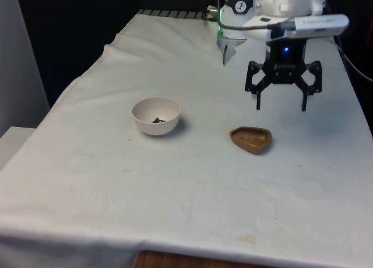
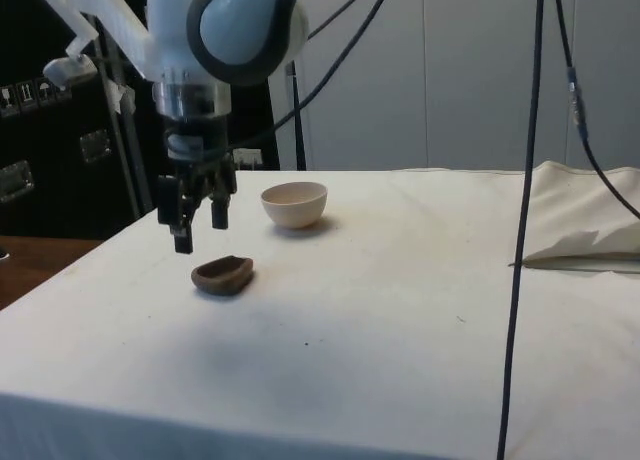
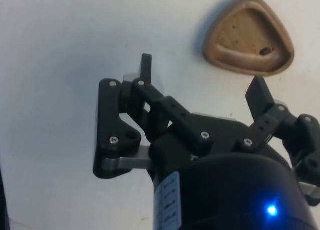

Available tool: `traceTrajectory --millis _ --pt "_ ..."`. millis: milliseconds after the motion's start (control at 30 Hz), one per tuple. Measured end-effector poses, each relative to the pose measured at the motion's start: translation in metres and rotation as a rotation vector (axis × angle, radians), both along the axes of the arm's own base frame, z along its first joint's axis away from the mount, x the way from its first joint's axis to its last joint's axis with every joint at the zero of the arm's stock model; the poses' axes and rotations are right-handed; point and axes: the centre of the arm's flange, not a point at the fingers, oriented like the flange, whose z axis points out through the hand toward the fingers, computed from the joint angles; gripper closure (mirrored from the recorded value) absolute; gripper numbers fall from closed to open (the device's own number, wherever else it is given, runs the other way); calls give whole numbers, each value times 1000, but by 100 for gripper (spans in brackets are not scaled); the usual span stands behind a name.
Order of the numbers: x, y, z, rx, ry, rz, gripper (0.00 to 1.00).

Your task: Pour the coffee beans from the cup into the bowl.

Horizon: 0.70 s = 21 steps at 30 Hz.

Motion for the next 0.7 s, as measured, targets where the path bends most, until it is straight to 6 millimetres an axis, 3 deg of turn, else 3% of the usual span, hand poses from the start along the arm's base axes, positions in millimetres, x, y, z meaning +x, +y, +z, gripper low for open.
traceTrajectory --millis 300,700 --pt "-3 -10 30 -5 1 -13 0" --pt "-6 -45 70 -23 1 -17 0"
